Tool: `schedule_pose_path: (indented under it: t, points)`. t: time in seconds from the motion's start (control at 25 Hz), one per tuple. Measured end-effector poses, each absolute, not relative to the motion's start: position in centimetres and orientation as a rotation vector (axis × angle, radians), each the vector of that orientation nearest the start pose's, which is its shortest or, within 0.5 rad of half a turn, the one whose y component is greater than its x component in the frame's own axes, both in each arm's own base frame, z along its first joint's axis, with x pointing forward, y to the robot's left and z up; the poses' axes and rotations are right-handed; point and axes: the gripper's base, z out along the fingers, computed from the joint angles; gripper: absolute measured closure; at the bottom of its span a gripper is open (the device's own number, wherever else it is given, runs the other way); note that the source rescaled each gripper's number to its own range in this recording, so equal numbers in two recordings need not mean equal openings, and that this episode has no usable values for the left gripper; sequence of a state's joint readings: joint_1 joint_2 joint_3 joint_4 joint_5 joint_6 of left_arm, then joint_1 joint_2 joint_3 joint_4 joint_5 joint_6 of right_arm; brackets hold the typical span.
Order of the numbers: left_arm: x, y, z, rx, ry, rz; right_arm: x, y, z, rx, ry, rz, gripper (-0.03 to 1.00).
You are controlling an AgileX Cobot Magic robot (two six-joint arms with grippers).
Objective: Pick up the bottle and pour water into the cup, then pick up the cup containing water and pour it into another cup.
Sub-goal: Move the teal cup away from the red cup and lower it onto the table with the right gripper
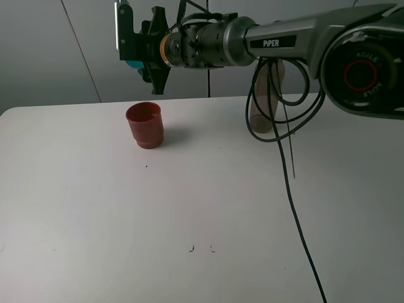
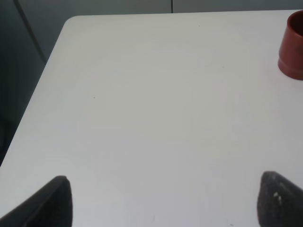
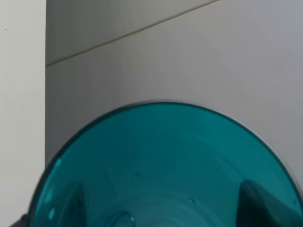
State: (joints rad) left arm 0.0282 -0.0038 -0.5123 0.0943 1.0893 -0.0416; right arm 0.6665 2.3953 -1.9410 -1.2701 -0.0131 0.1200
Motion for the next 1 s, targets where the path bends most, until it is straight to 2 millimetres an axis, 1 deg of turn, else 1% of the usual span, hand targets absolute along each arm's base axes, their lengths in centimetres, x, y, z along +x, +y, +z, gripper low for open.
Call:
schedule_pose_path:
  t: [0.12,0.2,0.32,0.52,0.64,0.84,1.0]
  points:
    - [-0.9,0.7,27.9,-0.079,2.053,0.105,44.1,34.6,18.4,-1.449,1.302,-0.240,0.84]
    - [-0.9,0.7,27.9,-0.079,2.053,0.105,44.2,34.3,18.5,-1.344,1.418,-0.180,0.84]
    - [-0.9,0.7,27.9,-0.079,2.053,0.105,44.4,33.6,18.9,-1.195,1.577,-0.132,0.84]
    - [-0.9,0.7,27.9,-0.079,2.053,0.105,44.4,32.5,18.5,-0.994,1.824,-0.087,0.84]
    - [-0.9,0.7,27.9,-0.081,2.053,0.103,44.1,32.2,18.6,-0.898,1.939,-0.035,0.84]
    - [-0.9,0.7,27.9,-0.082,2.053,0.102,43.2,31.7,19.4,-0.852,2.052,0.021,0.84]
    - [-0.9,0.7,27.9,-0.082,2.053,0.102,42.5,31.5,18.9,-0.869,2.153,0.046,0.84]
